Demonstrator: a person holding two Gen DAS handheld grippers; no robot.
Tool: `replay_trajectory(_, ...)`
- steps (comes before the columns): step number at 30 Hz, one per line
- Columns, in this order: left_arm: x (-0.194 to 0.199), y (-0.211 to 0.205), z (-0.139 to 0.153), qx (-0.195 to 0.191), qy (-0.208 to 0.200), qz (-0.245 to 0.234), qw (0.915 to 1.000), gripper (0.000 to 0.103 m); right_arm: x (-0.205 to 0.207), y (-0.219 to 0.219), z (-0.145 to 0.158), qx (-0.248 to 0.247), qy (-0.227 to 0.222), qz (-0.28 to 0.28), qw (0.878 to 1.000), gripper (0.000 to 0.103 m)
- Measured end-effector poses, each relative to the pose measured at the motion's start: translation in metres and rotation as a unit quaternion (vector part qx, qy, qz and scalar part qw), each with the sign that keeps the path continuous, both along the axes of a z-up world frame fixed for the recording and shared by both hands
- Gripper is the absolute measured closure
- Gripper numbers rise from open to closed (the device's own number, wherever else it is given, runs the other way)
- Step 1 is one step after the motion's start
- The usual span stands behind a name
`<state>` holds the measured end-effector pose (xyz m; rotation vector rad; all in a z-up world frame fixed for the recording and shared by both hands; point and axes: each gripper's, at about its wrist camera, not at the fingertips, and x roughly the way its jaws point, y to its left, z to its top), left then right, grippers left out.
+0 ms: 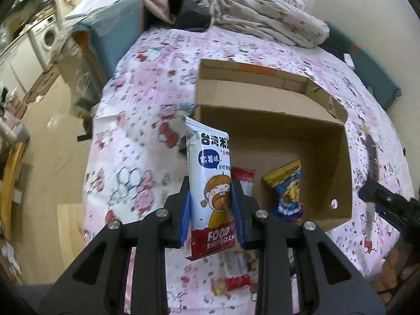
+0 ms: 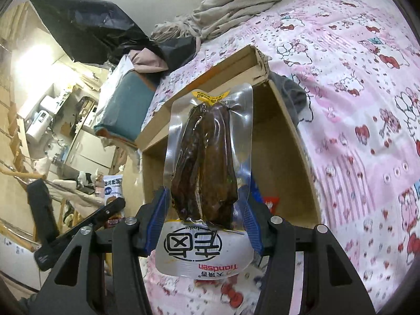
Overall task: Organize snacks
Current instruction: 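Carry both held snacks over the box, then lower both snacks into the box and open both tools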
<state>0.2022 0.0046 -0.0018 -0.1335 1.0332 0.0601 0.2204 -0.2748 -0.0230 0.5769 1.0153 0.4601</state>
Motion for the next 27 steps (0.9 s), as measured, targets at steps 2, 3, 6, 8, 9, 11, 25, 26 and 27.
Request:
replay_trajectory(2,0.008,-0.009,-0.003,0.001,-0.004,-0.013,0.9999,0.079,0.007,0.001,-0.006,-0.007,0.001,-0.001,1.000,0.047)
replay_trajectory(3,0.011,-0.012,-0.005,0.002,-0.005,-0.018,0.9998,0.079,0.013,0.002,-0.010,-0.010,0.002,-0.002,1.000,0.047)
replay_trajectory(6,0.024,-0.021,-0.016,-0.004,0.002,-0.033,0.9994,0.079,0.022,0.005,-0.019,-0.021,0.003,0.000,1.000,0.047)
replay_trajectory(8,0.030,-0.025,-0.023,-0.010,0.007,-0.041,0.9991,0.079,0.028,0.009,-0.025,-0.034,0.002,0.002,0.999,0.046)
replay_trajectory(9,0.031,-0.027,-0.026,-0.012,0.006,-0.045,0.9989,0.079,0.031,0.010,-0.028,-0.040,0.003,0.003,0.999,0.046)
replay_trajectory(11,0.034,-0.032,-0.033,-0.008,-0.002,-0.048,0.9988,0.079,0.034,0.013,-0.036,-0.051,0.006,0.002,0.999,0.046)
replay_trajectory(25,0.047,-0.036,-0.060,-0.004,0.021,-0.051,0.9985,0.078,0.038,0.020,-0.052,-0.081,0.018,0.001,0.997,0.044)
replay_trajectory(26,0.046,-0.037,-0.060,-0.001,0.020,-0.052,0.9984,0.078,0.038,0.021,-0.053,-0.081,0.019,0.003,0.997,0.044)
replay_trajectory(27,0.044,-0.037,-0.060,0.002,0.017,-0.052,0.9985,0.078,0.038,0.022,-0.053,-0.082,0.019,0.004,0.996,0.044)
